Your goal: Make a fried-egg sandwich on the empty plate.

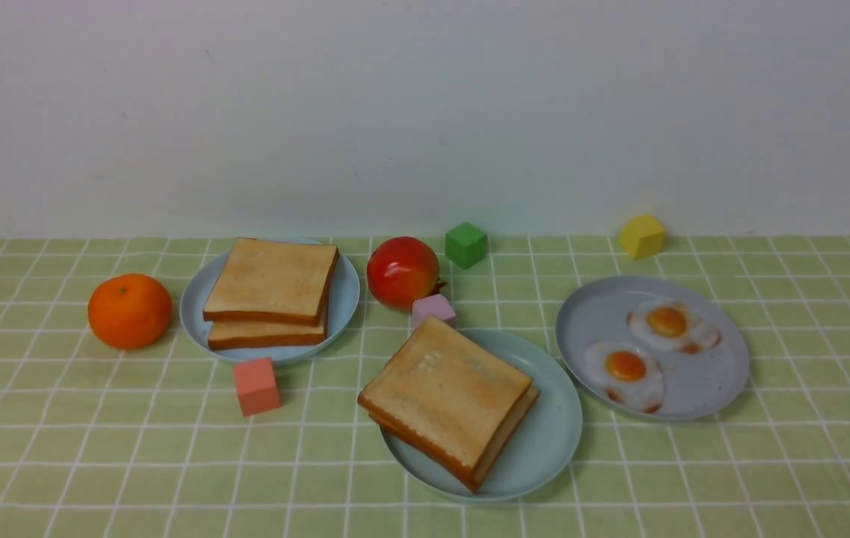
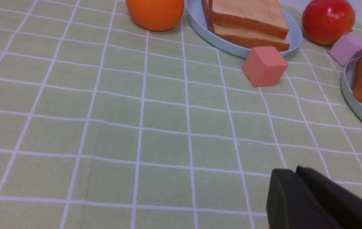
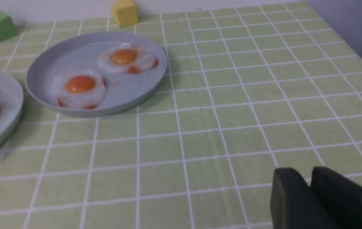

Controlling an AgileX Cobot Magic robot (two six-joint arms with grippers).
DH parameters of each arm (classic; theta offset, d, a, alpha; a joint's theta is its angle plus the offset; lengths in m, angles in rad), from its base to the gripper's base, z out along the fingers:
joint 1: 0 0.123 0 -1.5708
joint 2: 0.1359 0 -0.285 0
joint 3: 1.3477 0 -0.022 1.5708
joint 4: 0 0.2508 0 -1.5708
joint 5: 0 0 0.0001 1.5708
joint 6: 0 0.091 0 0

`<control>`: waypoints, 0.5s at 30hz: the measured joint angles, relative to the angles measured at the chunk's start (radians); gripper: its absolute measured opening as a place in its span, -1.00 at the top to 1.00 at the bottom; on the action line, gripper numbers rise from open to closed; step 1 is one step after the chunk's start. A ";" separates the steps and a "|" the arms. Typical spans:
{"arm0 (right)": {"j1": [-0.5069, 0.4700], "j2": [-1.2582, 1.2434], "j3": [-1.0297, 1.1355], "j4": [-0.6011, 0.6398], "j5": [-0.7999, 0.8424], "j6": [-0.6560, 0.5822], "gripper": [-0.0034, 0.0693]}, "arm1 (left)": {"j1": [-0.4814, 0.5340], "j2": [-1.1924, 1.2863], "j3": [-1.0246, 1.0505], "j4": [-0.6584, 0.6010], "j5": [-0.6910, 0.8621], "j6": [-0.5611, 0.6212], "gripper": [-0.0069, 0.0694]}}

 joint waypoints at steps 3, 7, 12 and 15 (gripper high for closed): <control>0.052 -0.009 0.063 0.002 -0.028 -0.049 0.55 | 0.000 -0.001 0.000 0.000 -0.001 0.000 0.70; 0.124 -0.011 0.071 0.002 -0.067 -0.055 0.53 | 0.000 -0.001 0.000 0.000 -0.001 0.000 0.69; 0.181 -0.011 0.072 0.003 -0.072 -0.059 0.51 | 0.000 -0.001 0.000 0.000 -0.001 0.000 0.67; 0.196 -0.011 0.073 0.003 -0.075 -0.065 0.50 | 0.000 -0.001 0.000 0.001 -0.001 0.000 0.66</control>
